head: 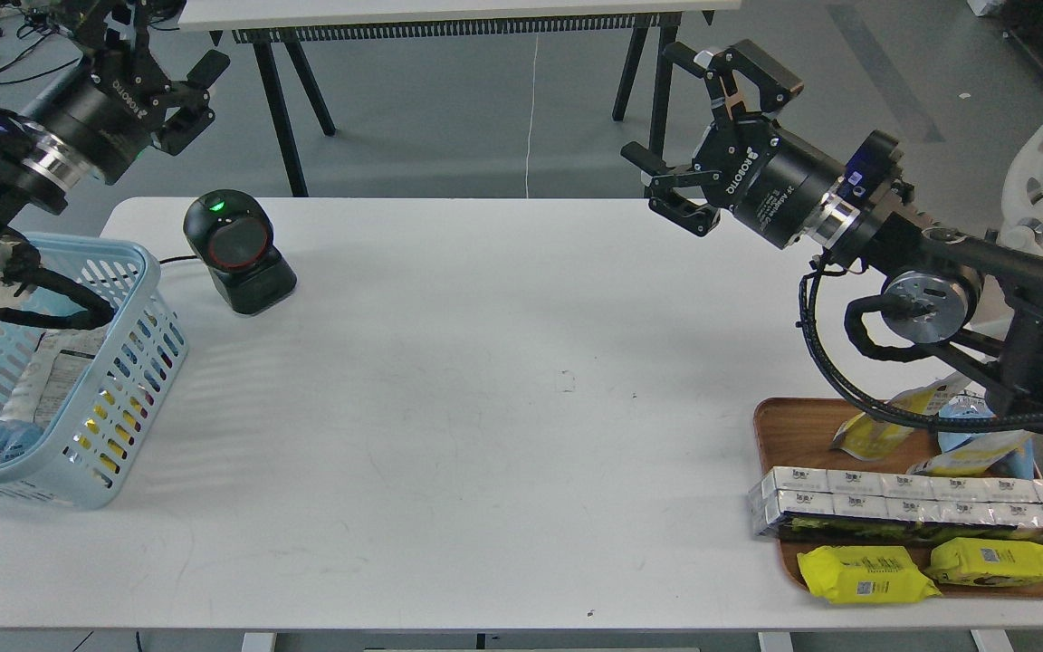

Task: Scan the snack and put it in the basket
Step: 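Move the right gripper down toward the yellow snack packet on the tray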

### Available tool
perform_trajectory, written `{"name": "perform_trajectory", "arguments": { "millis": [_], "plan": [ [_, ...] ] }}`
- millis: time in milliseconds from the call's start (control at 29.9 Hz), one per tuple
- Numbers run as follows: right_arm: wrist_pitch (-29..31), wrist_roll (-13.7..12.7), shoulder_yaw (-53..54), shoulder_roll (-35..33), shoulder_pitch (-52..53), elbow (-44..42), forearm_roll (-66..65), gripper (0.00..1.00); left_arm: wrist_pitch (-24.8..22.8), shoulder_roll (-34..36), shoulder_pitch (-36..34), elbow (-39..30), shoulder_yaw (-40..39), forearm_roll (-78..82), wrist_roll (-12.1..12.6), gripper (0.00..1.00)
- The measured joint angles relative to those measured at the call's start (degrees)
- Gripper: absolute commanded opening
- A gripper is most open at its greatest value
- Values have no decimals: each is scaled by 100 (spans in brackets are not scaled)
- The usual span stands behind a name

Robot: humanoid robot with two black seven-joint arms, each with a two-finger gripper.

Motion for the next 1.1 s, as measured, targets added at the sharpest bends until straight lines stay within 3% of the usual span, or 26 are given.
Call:
{"name": "perform_trajectory", "arguments": {
  "millis": [301, 635, 902, 1103],
  "plan": [
    [40, -2, -35, -185, 75, 39, -39, 100, 0, -9, -157, -93, -10, -169, 0, 100],
    [80, -2, -1958, -1888, 2112, 844, -1875, 100, 0, -9, -510, -144, 2, -191, 0, 100],
    [82, -1, -3739, -2140, 4559, 1587, -5326, 99, 0, -96, -520, -143, 54, -173, 0, 100],
    [17, 0, -4467, -2359, 5445, 2216, -8347, 99, 0, -156, -479, -142, 69, -146, 0, 100]
  ]
}}
